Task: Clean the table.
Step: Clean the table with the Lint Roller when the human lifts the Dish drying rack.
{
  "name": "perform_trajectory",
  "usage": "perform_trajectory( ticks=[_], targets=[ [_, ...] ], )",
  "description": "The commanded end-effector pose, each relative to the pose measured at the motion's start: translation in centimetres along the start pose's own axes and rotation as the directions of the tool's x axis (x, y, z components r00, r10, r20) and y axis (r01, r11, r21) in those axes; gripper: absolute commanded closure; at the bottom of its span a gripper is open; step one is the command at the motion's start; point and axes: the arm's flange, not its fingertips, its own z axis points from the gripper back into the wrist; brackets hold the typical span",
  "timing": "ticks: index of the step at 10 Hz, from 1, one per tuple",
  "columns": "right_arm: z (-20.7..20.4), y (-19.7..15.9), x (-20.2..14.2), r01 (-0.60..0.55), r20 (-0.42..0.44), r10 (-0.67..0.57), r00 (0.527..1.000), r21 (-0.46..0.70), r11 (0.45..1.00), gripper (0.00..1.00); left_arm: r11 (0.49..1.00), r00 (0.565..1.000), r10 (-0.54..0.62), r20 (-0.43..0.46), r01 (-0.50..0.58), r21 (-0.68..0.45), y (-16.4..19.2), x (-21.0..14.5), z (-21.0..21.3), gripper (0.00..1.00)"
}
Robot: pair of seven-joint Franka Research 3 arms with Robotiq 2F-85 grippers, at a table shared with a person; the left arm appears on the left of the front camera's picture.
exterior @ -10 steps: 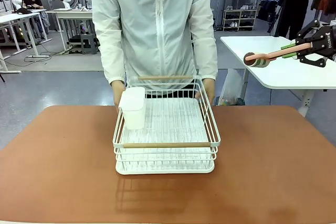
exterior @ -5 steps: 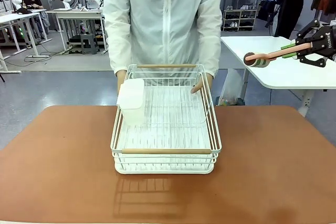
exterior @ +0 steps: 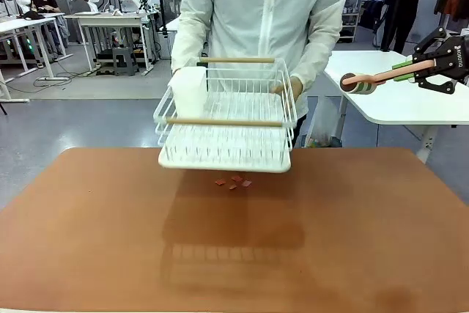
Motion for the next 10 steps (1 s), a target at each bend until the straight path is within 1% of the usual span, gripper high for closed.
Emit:
perform_trajectory(
  ticks=[1, 10],
  targets=[
    [-0.13, 0.13, -0.19, -0.002, -0.008, 0.002, 1.0, 0.001, 1.0, 0.97, 1.0, 1.0, -0.002, 0.004, 0.002, -0.011, -0.2, 0.18, 0.3, 0.0],
    [-0.13, 0.13, -0.19, -0.002, -0.008, 0.002, 1.0, 0.001, 1.0, 0.97, 1.0, 1.0, -0.002, 0.004, 0.002, -0.011, -0.2, 0.18, 0.3, 0.0]
  ],
)
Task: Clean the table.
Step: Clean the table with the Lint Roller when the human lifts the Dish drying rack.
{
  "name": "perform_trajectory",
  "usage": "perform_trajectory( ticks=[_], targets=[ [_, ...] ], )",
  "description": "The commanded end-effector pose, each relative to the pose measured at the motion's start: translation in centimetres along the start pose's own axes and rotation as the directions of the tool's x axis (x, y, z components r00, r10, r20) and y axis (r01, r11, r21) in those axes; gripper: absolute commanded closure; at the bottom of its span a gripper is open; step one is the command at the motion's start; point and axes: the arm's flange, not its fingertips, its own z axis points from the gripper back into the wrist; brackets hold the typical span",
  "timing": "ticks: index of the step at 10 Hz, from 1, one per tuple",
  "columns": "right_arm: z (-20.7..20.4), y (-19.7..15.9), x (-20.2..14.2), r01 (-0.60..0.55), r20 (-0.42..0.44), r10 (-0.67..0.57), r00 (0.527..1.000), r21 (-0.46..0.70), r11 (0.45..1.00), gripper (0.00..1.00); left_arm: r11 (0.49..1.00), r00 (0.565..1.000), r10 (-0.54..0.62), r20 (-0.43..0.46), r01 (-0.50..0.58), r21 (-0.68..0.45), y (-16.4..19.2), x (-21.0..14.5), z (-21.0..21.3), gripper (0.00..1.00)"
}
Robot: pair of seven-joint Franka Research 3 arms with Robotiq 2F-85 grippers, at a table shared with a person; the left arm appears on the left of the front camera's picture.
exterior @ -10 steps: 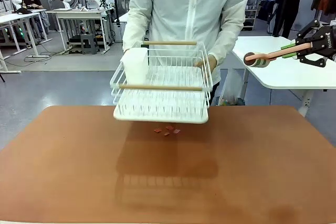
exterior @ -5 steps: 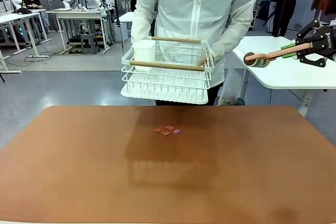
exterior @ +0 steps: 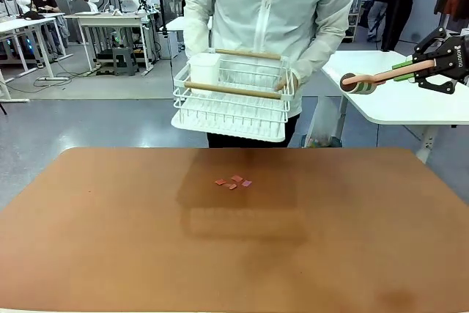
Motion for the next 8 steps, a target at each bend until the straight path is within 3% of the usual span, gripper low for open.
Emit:
perform_trajectory(
  ticks=[1, 2, 3, 4, 5, 6, 7, 8],
  targets=[
    [-0.1, 0.1, -0.2, -0.002, -0.008, 0.002, 1.0, 0.001, 1.0, 0.97, 1.0, 1.0, -0.002, 0.004, 0.002, -0.011, -0.2, 0.2, 0.3, 0.0],
    [-0.1, 0.1, -0.2, -0.002, -0.008, 0.002, 1.0, 0.001, 1.0, 0.97, 1.0, 1.0, -0.002, 0.004, 0.002, -0.011, -0.2, 0.2, 0.3, 0.0],
    [0.0, 0.0, 0.0, 0.0, 0.0, 0.0, 1.0, 0.0, 1.0, 0.79, 1.0, 1.0, -0.002, 0.004, 0.002, -0.011, -0.2, 0.2, 0.3, 0.0],
    [1.7, 2.8, -0.7, -0.144, -0.09, 0.137, 0.986, -0.072, 0.987, 0.79, 1.0, 1.0, -0.002, 0.004, 0.002, -0.011, -0.2, 0.2, 0.3, 0.0],
    [2.4, 5.6, -1.2, -0.299, -0.186, 0.266, 0.946, -0.178, 0.938, 0.79, 1.0, 1.0, -0.002, 0.004, 0.002, -0.011, -0.2, 0.2, 0.3, 0.0],
    [1.6, 9.2, -1.6, -0.475, -0.224, 0.425, 0.877, -0.278, 0.835, 0.79, 1.0, 1.0, -0.002, 0.004, 0.002, -0.011, -0.2, 0.2, 0.3, 0.0],
    [-1.3, 11.7, -1.2, -0.598, -0.291, 0.525, 0.8, -0.317, 0.736, 0.79, 1.0, 1.0, -0.002, 0.004, 0.002, -0.011, -0.2, 0.2, 0.3, 0.0],
    [-5.8, 11.9, -0.4, -0.639, -0.34, 0.542, 0.768, -0.376, 0.671, 0.79, 1.0, 1.0, -0.002, 0.004, 0.002, -0.011, -0.2, 0.2, 0.3, 0.0]
  ],
)
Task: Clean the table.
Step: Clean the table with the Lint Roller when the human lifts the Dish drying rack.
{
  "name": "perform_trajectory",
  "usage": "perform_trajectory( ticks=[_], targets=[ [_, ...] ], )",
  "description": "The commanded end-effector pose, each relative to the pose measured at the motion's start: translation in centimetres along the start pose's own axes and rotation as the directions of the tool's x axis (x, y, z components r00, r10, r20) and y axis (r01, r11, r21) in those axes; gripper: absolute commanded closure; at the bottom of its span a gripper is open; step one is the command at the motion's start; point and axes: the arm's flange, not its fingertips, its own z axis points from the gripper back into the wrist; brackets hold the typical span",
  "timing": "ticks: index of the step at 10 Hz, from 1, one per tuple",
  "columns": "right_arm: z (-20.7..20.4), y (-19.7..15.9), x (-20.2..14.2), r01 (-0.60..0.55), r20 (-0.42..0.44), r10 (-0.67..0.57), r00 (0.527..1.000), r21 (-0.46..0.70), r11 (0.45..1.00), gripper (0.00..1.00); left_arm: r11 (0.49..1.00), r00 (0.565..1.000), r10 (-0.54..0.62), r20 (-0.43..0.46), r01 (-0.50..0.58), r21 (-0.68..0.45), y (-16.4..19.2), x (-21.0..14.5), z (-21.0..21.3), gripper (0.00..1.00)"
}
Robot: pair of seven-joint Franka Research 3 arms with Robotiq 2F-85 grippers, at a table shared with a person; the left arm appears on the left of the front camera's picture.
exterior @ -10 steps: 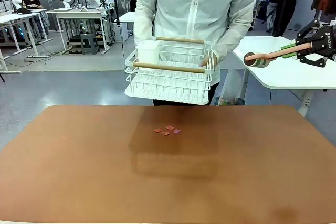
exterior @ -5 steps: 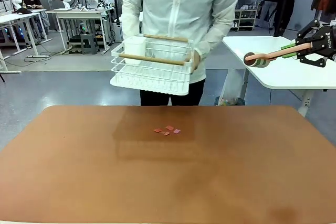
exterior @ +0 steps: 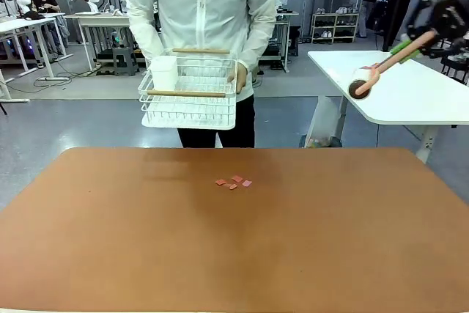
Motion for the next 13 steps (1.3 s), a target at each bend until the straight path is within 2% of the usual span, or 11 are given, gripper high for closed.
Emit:
perform_trajectory(
  ticks=[1, 2, 3, 4, 5, 11, 12, 13],
  targets=[
    [-8.9, 1.2, 4.4, -0.102, -0.088, 0.101, 0.991, -0.008, 0.995, 0.79, 1.0, 1.0, -0.002, 0.005, 0.002, -0.011, -0.2, 0.2, 0.3, 0.0],
    [-13.5, 0.3, 3.4, -0.107, -0.134, 0.107, 0.985, 0.005, 0.994, 0.79, 1.0, 1.0, -0.002, 0.005, 0.002, -0.011, -0.2, 0.2, 0.3, 0.0],
    [-15.8, -0.6, 2.1, -0.128, -0.136, 0.125, 0.983, -0.013, 0.992, 0.79, 1.0, 1.0, -0.002, 0.005, 0.002, -0.011, -0.2, 0.2, 0.3, 0.0],
    [-15.8, -0.7, 1.4, -0.12, -0.108, 0.117, 0.987, -0.02, 0.993, 0.79, 1.0, 1.0, -0.002, 0.005, 0.002, -0.011, -0.2, 0.2, 0.3, 0.0],
    [-15.3, 0.9, 2.9, -0.117, -0.148, 0.11, 0.983, -0.043, 0.992, 0.79, 1.0, 1.0, -0.002, 0.005, 0.002, -0.011, -0.2, 0.2, 0.3, 0.0],
    [-15.3, 0.8, 3.1, -0.131, -0.138, 0.126, 0.982, -0.03, 0.991, 0.79, 1.0, 1.0, -0.002, 0.005, 0.002, -0.011, -0.2, 0.2, 0.3, 0.0],
    [-18.1, 1.1, 2.8, -0.311, -0.185, 0.299, 0.936, -0.04, 0.95, 0.79, 1.0, 1.0, -0.002, 0.005, 0.002, -0.011, -0.2, 0.2, 0.3, 0.0],
    [-20.2, 1.7, 3.0, -0.37, -0.159, 0.358, 0.92, -0.049, 0.928, 0.79, 1.0, 1.0, -0.002, 0.005, 0.002, -0.011, -0.2, 0.2, 0.3, 0.0]
  ],
)
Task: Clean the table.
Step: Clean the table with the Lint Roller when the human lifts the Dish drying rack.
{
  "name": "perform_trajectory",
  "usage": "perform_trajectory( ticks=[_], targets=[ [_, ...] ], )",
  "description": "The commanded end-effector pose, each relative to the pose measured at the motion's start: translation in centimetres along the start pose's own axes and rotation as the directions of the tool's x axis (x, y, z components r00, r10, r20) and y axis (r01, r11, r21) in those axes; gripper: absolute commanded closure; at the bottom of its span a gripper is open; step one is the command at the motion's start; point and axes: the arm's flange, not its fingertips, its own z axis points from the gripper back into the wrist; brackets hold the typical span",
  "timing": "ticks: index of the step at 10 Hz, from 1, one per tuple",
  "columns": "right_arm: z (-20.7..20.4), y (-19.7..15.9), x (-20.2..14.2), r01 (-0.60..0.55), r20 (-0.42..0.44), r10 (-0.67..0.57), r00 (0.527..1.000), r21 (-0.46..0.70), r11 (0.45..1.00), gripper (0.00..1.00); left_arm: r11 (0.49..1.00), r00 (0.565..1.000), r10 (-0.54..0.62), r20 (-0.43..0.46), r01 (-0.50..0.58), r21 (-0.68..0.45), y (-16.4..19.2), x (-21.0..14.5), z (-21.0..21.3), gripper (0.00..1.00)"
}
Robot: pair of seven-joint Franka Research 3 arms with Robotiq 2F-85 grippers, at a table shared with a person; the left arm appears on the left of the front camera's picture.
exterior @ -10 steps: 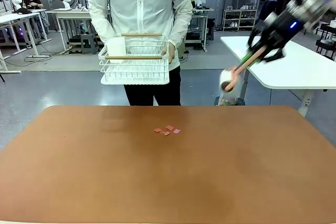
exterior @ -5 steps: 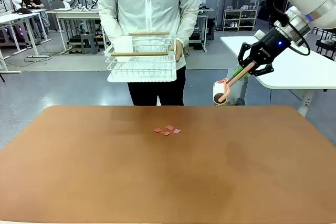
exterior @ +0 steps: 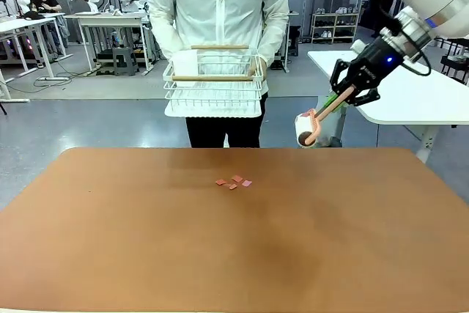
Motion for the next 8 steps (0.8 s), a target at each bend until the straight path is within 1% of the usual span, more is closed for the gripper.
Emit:
perform_trajectory(
  ticks=[1, 2, 3, 4, 6, 8],
  targets=[
    [-3.9, 1.2, 1.8, -0.137, 0.0, 0.137, 0.991, -0.044, 0.99, 0.79, 1.0, 1.0, -0.002, 0.004, 0.002, -0.011, -0.2, 0.1, 0.3, 0.0],
    [-5.4, 1.2, 2.4, -0.129, -0.034, 0.128, 0.991, -0.031, 0.991, 0.79, 1.0, 1.0, -0.002, 0.004, 0.002, -0.011, -0.2, 0.1, 0.3, 0.0],
    [-6.6, 0.8, 2.9, -0.11, -0.041, 0.11, 0.993, 0.004, 0.994, 0.79, 1.0, 1.0, -0.002, 0.004, 0.002, -0.011, -0.2, 0.1, 0.3, 0.0],
    [-8.0, 0.2, 3.1, -0.097, -0.041, 0.098, 0.994, 0.021, 0.995, 0.79, 1.0, 1.0, -0.002, 0.004, 0.002, -0.011, -0.2, 0.1, 0.3, 0.0],
    [-10.6, -1.3, 2.8, -0.068, -0.011, 0.068, 0.998, 0.016, 0.998, 0.79, 1.0, 1.0, -0.002, 0.004, 0.002, -0.011, -0.2, 0.1, 0.3, 0.0],
    [-12.0, -2.7, 2.3, -0.039, -0.018, 0.04, 0.999, 0.063, 0.997, 0.79, 1.0, 1.0, -0.002, 0.004, 0.002, -0.011, -0.2, 0.1, 0.3, 0.0]
  ],
)
